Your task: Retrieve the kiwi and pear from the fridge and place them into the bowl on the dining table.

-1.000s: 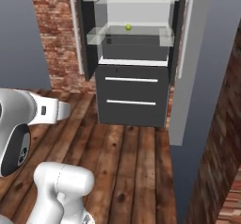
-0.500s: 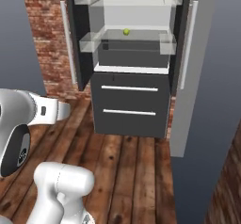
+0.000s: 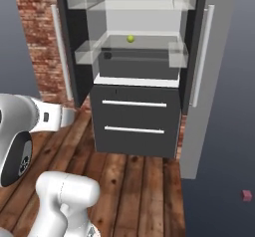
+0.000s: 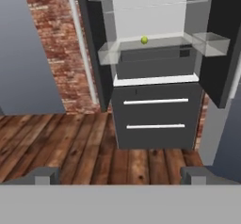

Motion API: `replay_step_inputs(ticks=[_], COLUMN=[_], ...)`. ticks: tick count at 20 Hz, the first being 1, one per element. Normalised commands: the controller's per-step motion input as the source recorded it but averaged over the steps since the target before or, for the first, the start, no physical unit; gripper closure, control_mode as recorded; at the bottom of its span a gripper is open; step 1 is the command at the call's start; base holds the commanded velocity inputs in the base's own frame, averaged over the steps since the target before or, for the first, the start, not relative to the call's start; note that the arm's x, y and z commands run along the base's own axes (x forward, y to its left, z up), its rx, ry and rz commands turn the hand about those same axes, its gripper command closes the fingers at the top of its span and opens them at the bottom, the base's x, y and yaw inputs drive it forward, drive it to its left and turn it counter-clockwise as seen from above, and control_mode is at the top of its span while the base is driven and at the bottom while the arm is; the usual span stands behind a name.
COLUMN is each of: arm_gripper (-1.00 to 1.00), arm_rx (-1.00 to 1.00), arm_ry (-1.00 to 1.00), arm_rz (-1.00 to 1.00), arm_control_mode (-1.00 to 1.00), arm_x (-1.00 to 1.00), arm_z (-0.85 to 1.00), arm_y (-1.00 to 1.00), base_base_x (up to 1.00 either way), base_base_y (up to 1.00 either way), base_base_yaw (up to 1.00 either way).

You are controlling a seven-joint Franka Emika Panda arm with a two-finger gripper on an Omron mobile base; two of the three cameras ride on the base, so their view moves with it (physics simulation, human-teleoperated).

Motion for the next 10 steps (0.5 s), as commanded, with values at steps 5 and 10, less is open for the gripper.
replay_step_inputs(ticks=[5, 10], arm_gripper=[-1.0, -1.0], arm_rx=[0.0, 0.0], arm_ry=[0.0, 0.0], arm_rz=[0.0, 0.0], arm_control_mode=[1.0, 1.0], arm_x=[0.0, 0.0], arm_z=[0.0, 0.0], arm_y=[0.0, 0.0], base_base_x=[0.58, 0.55], base_base_y=[-0.23, -0.27], base_base_yaw=[0.0, 0.01])
